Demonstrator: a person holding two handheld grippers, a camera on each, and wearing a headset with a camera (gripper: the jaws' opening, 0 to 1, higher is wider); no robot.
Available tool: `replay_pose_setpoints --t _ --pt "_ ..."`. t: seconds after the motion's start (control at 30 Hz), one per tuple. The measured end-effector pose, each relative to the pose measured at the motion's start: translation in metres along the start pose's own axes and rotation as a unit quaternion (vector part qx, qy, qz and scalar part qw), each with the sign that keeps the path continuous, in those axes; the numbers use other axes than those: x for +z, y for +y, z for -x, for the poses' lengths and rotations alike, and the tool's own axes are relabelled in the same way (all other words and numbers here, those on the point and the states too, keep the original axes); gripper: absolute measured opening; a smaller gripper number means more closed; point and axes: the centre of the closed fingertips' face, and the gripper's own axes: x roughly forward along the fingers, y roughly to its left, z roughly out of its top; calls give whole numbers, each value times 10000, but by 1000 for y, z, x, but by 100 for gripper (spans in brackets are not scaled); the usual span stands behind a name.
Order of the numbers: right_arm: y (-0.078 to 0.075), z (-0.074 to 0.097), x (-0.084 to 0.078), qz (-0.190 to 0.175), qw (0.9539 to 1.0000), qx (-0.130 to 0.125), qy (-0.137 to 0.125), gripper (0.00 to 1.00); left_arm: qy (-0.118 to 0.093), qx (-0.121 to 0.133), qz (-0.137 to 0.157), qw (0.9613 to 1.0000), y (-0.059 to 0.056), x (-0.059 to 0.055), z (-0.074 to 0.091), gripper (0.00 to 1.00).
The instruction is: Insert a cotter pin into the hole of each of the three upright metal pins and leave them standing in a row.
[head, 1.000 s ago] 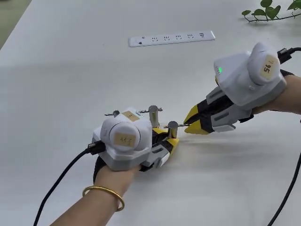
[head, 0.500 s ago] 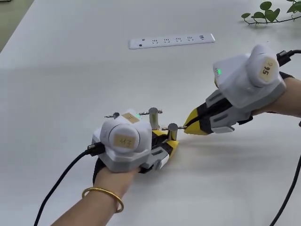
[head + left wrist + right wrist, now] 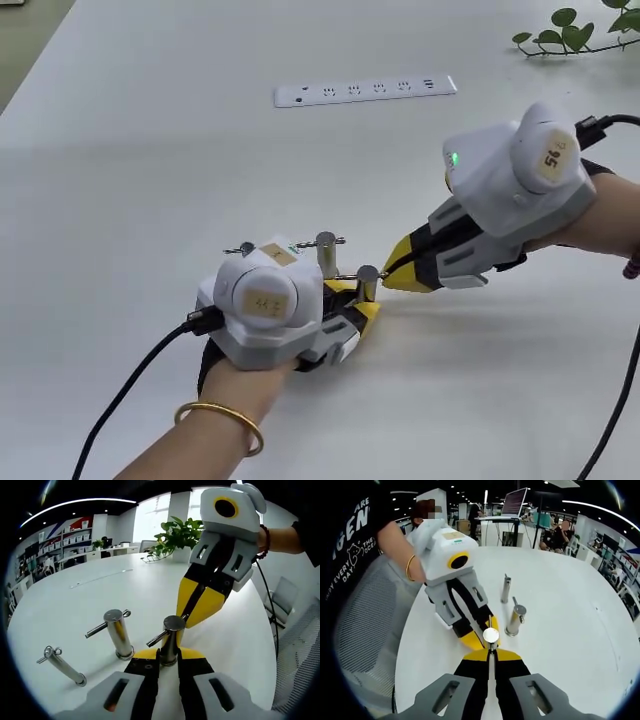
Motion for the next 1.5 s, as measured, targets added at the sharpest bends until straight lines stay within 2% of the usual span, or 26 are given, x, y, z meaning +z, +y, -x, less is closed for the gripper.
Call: replay_pose_setpoints --t 0.87,1.13,1.37,1.5 --pt "-1 -1 -2 78 10000 -28 -6 0 27 21 43 10000 1 -2 -1 12" --pt "-1 -5 -9 -12 9999 -70 127 0 86 59 66 9999 2 -4 -2 13" --pt "-3 -5 -9 -151 9997 -150 101 8 140 29 40 9999 2 -6 4 16" --pt "-4 -5 -2 -336 9992 -202 -53 11 122 3 6 9999 1 -3 8 19"
